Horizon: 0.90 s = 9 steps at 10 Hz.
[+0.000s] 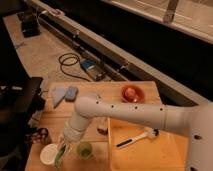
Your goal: Place pepper in plastic cup
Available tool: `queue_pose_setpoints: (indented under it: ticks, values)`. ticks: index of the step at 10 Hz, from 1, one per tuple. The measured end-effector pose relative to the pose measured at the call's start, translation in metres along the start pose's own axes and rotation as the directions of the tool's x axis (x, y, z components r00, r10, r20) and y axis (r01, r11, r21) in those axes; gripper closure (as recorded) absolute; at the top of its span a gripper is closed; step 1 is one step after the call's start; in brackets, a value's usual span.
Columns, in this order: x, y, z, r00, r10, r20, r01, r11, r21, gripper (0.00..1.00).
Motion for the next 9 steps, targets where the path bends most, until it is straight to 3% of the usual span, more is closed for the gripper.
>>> queue_pose_setpoints:
  ticks: [4,9]
  values:
    - [-0.01,0.022,-0.006,1.0,-0.009,0.024,0.007,0.997,0.08,1.0]
    - [-0.002,0.035,-0.013,0.993,-0.011,0.114,-0.01,0.984,0.176,1.0]
